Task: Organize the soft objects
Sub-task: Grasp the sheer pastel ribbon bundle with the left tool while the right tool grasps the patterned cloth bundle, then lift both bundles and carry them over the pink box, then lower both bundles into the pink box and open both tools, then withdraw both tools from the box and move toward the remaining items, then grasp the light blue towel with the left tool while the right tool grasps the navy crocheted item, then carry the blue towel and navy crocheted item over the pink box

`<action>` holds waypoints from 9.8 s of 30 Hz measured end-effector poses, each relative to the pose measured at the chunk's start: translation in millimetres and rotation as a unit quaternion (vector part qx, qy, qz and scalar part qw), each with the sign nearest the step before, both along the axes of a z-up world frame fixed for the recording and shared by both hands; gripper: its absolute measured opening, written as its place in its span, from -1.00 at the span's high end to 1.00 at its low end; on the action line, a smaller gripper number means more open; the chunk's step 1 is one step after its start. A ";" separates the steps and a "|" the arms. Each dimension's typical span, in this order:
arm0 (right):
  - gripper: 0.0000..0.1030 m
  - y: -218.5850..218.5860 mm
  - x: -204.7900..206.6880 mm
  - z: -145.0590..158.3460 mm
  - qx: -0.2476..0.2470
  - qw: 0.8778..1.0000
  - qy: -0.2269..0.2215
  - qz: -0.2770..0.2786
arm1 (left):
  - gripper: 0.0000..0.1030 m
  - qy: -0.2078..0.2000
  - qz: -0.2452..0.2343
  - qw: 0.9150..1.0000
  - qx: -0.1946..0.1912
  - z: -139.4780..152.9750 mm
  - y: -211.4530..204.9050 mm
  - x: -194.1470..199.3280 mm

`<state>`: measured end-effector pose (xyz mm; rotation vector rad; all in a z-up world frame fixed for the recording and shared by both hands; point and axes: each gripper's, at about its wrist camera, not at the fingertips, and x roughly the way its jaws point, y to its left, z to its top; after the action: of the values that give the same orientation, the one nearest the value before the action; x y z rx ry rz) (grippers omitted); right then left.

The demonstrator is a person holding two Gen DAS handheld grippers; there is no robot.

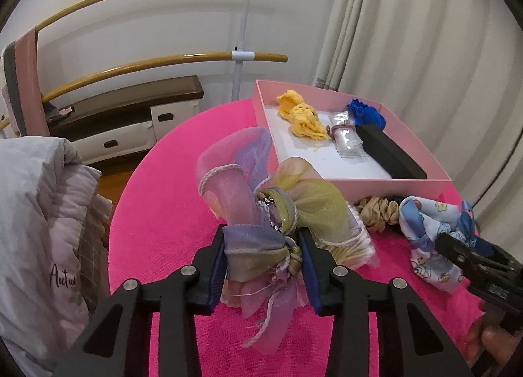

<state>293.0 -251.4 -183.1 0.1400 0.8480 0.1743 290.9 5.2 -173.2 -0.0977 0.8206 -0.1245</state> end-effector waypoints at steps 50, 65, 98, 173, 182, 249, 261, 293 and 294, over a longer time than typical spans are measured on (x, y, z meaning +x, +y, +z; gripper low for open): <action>0.23 -51.1 -60.7 6.2 0.086 0.996 -0.008 -0.025 | 0.38 -0.070 0.030 0.997 0.012 72.3 21.6 -128.5; 0.23 -21.9 -50.3 73.7 0.051 0.996 -0.077 0.007 | 0.38 -0.097 -0.011 0.995 0.031 103.9 -29.1 -107.6; 0.23 -12.9 121.5 137.0 0.014 0.996 -0.083 0.007 | 0.38 -0.101 -0.031 0.993 0.055 136.5 -114.3 126.7; -1.00 5.6 -125.6 119.0 0.003 0.989 -0.144 -0.033 | -1.00 -0.133 0.043 0.988 0.071 113.9 -54.3 -122.6; -1.00 12.2 -157.1 128.8 -0.010 0.986 -0.165 -0.034 | -1.00 -0.146 0.047 0.986 0.068 123.3 -45.1 -170.7; -1.00 14.8 28.3 -13.6 -0.047 0.998 0.039 -0.011 | 0.06 0.018 0.024 0.999 0.037 -47.1 -11.4 74.5; -0.05 30.2 60.3 -21.7 -0.053 0.998 0.037 0.010 | 0.08 0.019 0.027 0.998 0.053 -48.7 -18.3 72.8; 0.73 0.6 -8.9 34.4 0.001 1.000 -0.012 0.021 | 0.16 -0.025 0.008 0.998 0.059 20.2 -30.4 20.6; 0.73 1.2 -8.2 37.7 0.001 1.000 -0.015 0.022 | 0.16 -0.029 0.007 0.998 0.060 25.4 -32.6 21.6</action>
<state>284.8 -250.2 -145.4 0.1206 0.8205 0.2187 312.5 -27.4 -147.8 0.0127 0.7678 -0.0652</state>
